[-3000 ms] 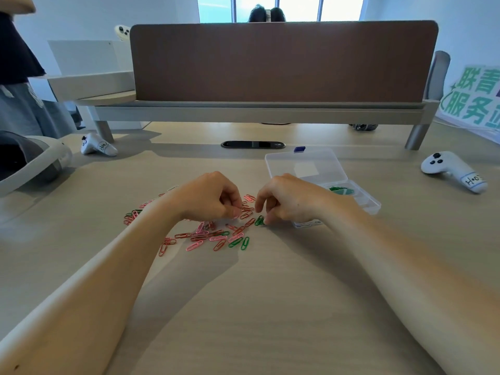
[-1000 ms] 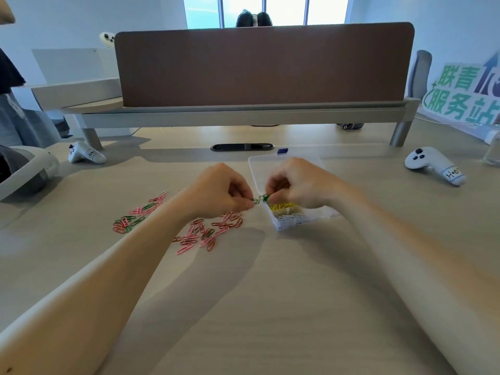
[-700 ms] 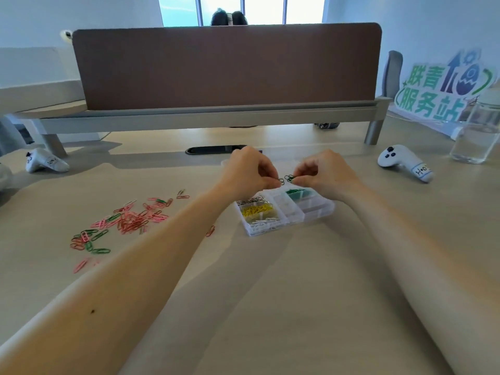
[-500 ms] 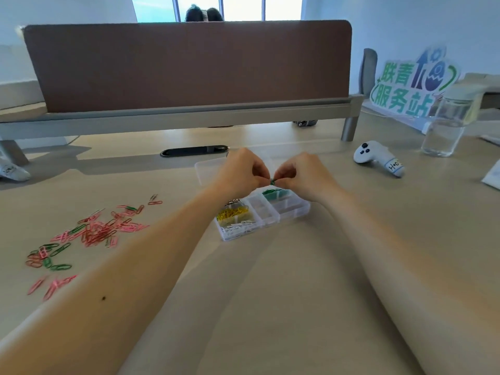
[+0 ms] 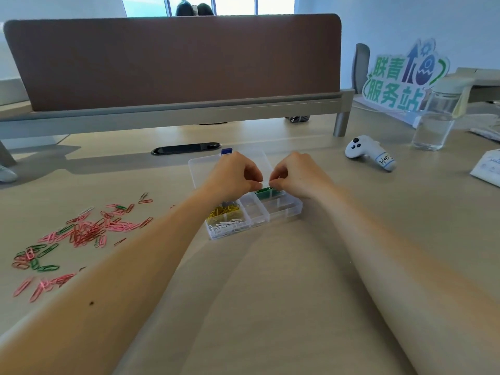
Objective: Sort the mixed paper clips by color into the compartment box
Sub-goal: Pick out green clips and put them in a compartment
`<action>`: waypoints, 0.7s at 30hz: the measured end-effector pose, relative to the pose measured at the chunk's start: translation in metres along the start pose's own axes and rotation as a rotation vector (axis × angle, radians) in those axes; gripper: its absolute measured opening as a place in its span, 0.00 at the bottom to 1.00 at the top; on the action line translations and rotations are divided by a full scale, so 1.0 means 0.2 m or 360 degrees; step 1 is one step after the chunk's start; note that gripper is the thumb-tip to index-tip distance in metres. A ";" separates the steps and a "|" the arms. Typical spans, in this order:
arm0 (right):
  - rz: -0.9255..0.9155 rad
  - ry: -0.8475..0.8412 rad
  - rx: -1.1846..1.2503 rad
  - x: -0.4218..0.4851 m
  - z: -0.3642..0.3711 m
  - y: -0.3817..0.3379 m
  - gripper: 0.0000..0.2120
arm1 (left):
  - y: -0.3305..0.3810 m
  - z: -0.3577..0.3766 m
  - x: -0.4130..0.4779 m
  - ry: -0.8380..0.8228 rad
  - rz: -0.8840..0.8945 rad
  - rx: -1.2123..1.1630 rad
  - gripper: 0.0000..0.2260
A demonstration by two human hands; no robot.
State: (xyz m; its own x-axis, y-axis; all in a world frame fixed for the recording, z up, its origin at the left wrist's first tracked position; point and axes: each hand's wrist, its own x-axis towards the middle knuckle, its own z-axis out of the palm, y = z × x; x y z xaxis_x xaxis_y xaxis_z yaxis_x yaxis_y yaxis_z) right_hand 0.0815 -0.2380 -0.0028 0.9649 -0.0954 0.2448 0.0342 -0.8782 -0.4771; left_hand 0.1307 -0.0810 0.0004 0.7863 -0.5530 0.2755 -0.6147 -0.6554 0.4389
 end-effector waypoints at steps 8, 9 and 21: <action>0.0021 -0.0020 -0.0054 0.00 0.01 -0.03 0.08 | -0.02 -0.05 -0.08 0.0028 0.0043 -0.0050 0.07; 0.0004 -0.0004 -0.0055 -0.01 0.01 -0.04 0.09 | -0.02 -0.06 -0.09 0.0033 0.0055 -0.0050 0.07; -0.0480 -0.0071 0.0053 -0.07 0.08 -0.46 0.07 | -0.25 -0.33 -0.34 0.0205 0.0006 0.0080 0.04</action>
State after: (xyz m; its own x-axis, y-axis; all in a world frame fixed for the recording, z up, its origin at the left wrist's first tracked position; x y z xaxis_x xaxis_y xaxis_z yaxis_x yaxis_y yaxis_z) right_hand 0.0697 -0.1488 0.0234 0.9203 0.1888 0.3427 0.3288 -0.8478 -0.4161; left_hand 0.1123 0.0233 0.0153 0.7836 -0.4870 0.3857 -0.6173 -0.6803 0.3951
